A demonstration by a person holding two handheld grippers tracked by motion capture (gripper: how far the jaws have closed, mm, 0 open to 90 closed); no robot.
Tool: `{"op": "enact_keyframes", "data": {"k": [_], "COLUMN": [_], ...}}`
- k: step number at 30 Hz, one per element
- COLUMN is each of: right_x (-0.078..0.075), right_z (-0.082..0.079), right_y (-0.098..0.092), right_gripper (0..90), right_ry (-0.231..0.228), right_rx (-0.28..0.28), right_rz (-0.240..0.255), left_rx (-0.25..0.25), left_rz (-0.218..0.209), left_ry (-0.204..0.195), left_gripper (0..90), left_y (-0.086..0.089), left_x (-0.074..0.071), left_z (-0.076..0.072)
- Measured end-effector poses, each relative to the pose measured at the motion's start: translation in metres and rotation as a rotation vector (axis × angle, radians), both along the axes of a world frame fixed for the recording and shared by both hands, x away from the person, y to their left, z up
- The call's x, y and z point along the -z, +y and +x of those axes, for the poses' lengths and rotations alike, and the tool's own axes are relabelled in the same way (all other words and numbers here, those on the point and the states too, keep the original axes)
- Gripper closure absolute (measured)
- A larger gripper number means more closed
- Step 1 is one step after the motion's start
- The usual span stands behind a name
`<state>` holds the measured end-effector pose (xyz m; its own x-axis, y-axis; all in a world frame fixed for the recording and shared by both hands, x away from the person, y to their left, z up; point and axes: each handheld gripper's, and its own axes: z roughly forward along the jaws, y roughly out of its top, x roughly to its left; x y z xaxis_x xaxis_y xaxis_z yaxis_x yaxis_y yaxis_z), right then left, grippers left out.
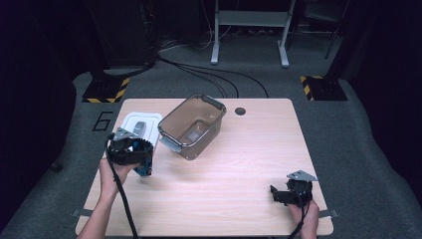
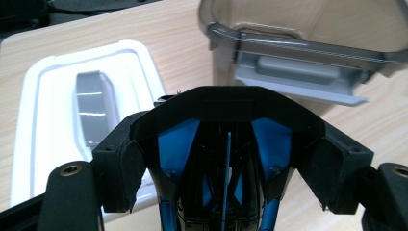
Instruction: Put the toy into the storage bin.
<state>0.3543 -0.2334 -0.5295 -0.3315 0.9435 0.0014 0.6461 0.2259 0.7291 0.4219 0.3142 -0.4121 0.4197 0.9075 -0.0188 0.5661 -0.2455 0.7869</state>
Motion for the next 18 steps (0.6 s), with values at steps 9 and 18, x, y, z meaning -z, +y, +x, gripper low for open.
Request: {"op": "enact_keyframes", "data": {"k": [9, 18], "right_x": [0.0, 0.0], "right_z": [0.0, 0.0], "right_y": [0.0, 0.0], "right_gripper": [4.3, 4.3], "right_ry": [0.0, 0.0], "right_rx": [0.0, 0.0], "right_rz": [0.0, 0.0], "left_rx": [-0.038, -0.059], "left_rz": [0.019, 0.039], "left_ry": [-0.024, -0.039], "left_gripper": [25.0, 25.0], "left_y": [0.006, 0.011], "left_x": [-0.006, -0.018], "left_z": [0.013, 0.028]}}
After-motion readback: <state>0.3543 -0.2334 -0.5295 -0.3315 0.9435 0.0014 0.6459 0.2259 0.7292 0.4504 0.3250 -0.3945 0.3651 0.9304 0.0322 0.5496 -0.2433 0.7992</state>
